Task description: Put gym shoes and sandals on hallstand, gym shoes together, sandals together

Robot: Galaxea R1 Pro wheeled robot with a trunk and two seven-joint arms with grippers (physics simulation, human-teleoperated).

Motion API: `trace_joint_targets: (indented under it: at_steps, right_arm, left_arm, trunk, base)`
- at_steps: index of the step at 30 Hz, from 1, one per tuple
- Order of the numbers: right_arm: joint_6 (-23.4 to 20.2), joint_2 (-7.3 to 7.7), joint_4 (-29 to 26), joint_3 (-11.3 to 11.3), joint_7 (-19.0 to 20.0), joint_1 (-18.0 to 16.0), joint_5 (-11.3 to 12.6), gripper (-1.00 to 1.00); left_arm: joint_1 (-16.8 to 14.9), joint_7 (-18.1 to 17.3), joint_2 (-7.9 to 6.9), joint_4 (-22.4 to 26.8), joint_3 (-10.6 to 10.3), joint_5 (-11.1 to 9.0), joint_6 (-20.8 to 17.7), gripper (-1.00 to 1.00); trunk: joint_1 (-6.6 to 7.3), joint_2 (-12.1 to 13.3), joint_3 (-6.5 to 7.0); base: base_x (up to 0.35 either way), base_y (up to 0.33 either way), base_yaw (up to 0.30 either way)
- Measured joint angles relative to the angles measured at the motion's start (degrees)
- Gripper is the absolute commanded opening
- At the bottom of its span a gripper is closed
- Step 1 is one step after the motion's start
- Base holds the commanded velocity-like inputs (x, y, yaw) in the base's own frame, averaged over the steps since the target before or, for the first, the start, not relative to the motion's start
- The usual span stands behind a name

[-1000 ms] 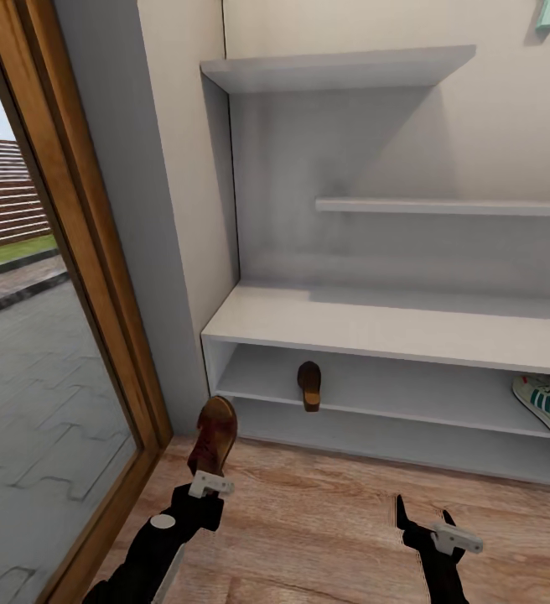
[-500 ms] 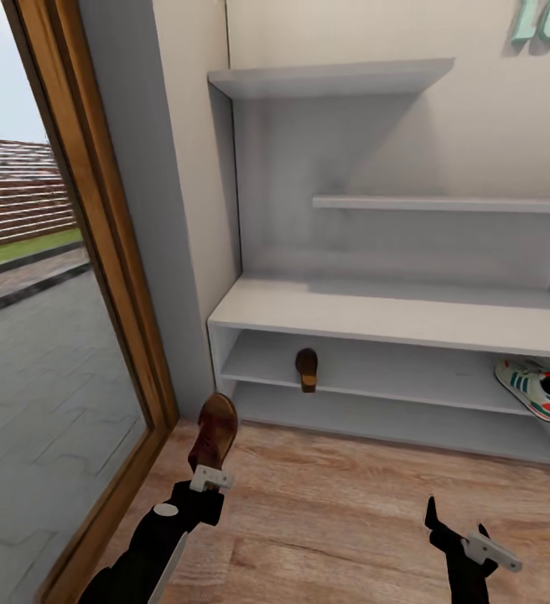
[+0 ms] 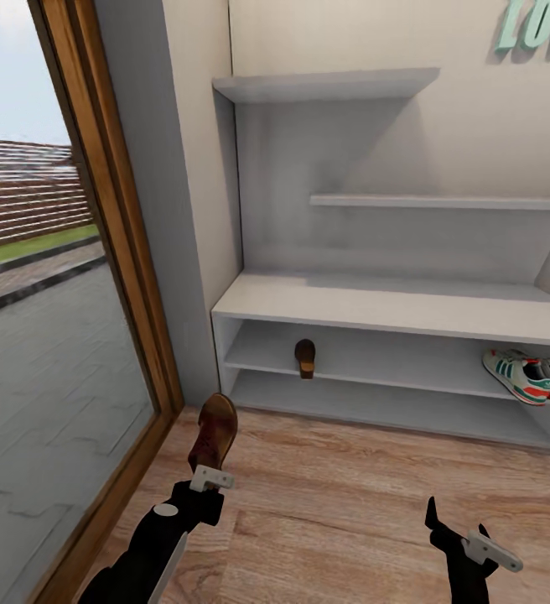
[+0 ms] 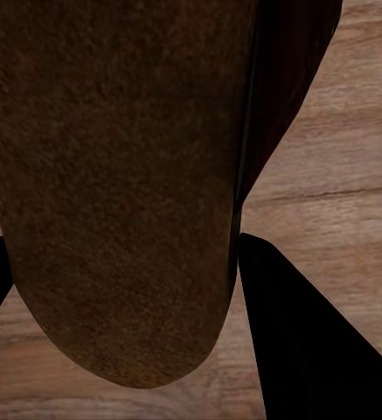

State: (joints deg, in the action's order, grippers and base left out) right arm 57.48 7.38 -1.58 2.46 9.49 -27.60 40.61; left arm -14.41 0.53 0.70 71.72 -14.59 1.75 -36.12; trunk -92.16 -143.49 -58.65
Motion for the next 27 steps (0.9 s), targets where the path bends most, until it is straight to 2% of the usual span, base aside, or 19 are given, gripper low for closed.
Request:
trace_joint_targets:
  at_steps: [10, 23, 27]
  right_arm:
    - [0.0, 0.01, 0.0, 0.0, 0.0, 0.0, 0.0, 1.00]
    - [0.0, 0.01, 0.0, 0.0, 0.0, 0.0, 0.0, 1.00]
    - [0.0, 0.14, 0.0, 0.0, -0.1, 0.0, 0.1, 1.00]
  left_arm:
    - [0.0, 0.1, 0.00, 0.0, 0.0, 0.0, 0.0, -1.00]
    - [0.0, -0.2, 0.14, -0.1, 0.0, -0.1, 0.0, -1.00]
    - [-0.5, 0.2, 2.39, -0.5, 0.0, -0.4, 0.0, -1.00]
  trunk:
    - [0.00, 0.0, 0.00]
    - [0.00, 0.0, 0.00]
    - [0.00, 0.0, 0.00]
  base:
    - [-0.019, 0.000, -0.026]
    - [-0.001, 0.000, -0.234]
    - [0.000, 0.000, -0.044]
